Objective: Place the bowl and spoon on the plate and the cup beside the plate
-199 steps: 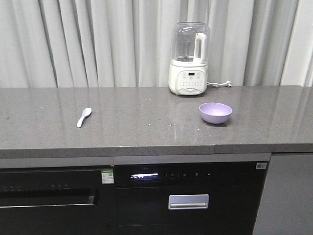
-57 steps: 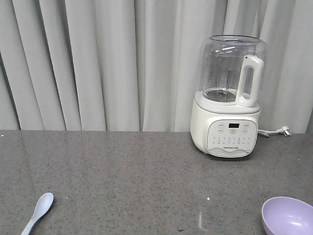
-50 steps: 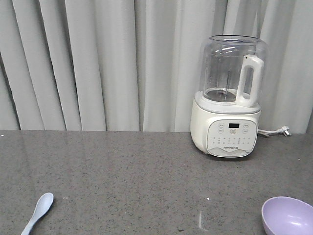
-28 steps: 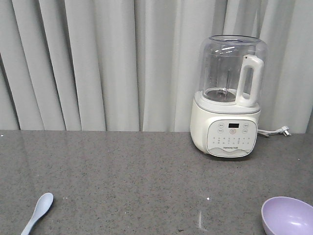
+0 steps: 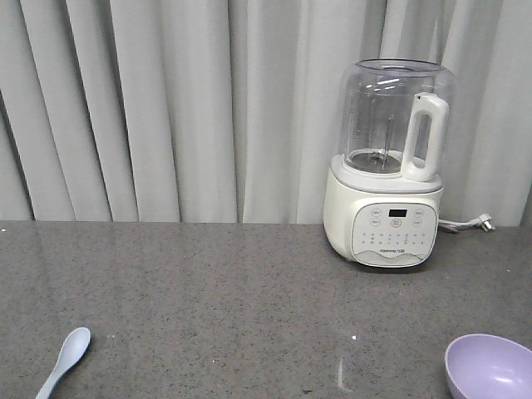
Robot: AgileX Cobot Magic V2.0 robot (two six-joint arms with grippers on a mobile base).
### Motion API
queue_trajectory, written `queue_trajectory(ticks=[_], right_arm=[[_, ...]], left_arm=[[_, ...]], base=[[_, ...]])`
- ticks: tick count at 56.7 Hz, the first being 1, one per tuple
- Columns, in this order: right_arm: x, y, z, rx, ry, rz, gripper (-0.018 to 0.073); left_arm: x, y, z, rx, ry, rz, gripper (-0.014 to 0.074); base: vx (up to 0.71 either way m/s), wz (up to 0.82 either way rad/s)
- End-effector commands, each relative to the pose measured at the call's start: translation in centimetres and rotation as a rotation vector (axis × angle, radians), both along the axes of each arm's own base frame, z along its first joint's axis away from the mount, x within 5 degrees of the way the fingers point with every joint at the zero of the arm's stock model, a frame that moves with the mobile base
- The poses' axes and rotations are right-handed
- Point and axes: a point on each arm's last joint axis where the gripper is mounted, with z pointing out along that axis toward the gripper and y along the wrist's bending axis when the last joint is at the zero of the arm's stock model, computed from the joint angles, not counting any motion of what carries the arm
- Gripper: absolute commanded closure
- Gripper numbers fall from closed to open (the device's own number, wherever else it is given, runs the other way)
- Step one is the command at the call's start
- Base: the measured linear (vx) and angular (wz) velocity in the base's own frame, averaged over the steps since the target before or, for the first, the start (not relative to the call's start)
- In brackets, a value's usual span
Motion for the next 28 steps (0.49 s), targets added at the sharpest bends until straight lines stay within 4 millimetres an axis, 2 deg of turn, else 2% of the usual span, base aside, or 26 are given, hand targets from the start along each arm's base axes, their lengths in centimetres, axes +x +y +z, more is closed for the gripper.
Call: queue_trajectory(ticks=[1,8,11,16,17,19,24,28], right_arm=[[-0.3,0.0,1.7,-0.016,-0.103,0.000,0.0547],[-0.3,0.0,1.7,-0.015,-0.103,0.000,0.0451],[-0.3,0.0,1.7,-0.013,-0.103,0.000,0.0374],[-0.3,0.0,1.6,0.014,-0.099,0.006,0.0215],[-0.3,0.0,1.7,0.038,-0.106,0.011,0.0060],[-0.3,0.0,1.7,0.049,-0.107,0.013,0.0008],[-0.3,0.0,1.7,0.063,-0.108,0.016,-0.0104],[-0.3,0.0,1.7,0.063,-0.108,0.016,-0.0139]], left_arm=[[0.3,0.0,1.6,-0.022,-0.096,0.002,0.0566],[0.5,0.0,1.4,-0.020,-0.082,0.002,0.0469],[0.5,0.0,1.4,-0.019,-0.083,0.002,0.0409],[0.5,0.0,1.4,-0.019,-0.082,0.002,0.0264],[0.5,0.0,1.3,-0.018,-0.075,0.002,0.0128],[0.6,0.0,1.2,-0.017,-0.068,0.002,0.0081],[0.6,-0.1,0.5,-0.054,0.016,-0.005,-0.0020],[0.6,-0.2,-0.6,-0.053,0.145,-0.013,-0.0037]], base=[[0.00,0.00],[0.00,0.00],[0.00,0.00],[0.00,0.00],[0.00,0.00],[0.00,0.00],[0.00,0.00],[0.00,0.00]])
